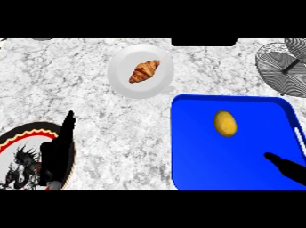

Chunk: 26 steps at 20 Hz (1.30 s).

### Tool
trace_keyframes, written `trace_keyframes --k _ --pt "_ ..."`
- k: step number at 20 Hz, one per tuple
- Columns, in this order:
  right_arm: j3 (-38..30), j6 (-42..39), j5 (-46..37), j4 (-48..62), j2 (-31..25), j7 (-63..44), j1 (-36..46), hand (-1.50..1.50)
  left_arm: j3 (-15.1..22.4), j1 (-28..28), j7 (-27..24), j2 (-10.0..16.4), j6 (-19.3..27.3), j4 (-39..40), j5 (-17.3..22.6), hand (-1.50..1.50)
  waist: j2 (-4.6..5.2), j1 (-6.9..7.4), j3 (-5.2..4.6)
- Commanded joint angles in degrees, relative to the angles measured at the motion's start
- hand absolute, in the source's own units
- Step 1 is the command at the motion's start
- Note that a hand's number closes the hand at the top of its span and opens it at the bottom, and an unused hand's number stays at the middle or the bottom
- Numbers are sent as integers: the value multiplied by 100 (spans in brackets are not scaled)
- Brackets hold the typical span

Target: Pick the lemon from the tray and place it in the tiered basket

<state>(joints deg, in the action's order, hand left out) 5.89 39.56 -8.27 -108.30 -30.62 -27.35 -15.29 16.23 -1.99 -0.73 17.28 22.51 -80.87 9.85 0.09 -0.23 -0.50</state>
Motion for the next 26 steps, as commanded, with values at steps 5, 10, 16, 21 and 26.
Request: trace_keyframes --k 5,10,16,21,26 --pt "549 -923 -1534 -559 -1226 -3120 317 -150 162 -20 64 -123 -52 148 -70 0 54 240 -23" --pt "1042 -1498 -2643 -822 -952 -4946 1317 -150 92 78 -19 -204 -195 339 18 0 40 251 5" --pt "1552 -2495 -3329 -256 -233 -5763 2424 -150 156 34 41 -211 -128 272 -124 0 28 303 18" --pt "1661 -3185 -3352 576 245 -5786 2670 -150 157 63 28 -234 -93 321 -200 0 43 281 22" --pt "1548 -3610 -3566 918 909 -5790 2825 -150 57 -141 -58 -249 -111 301 -117 0 0 158 25"
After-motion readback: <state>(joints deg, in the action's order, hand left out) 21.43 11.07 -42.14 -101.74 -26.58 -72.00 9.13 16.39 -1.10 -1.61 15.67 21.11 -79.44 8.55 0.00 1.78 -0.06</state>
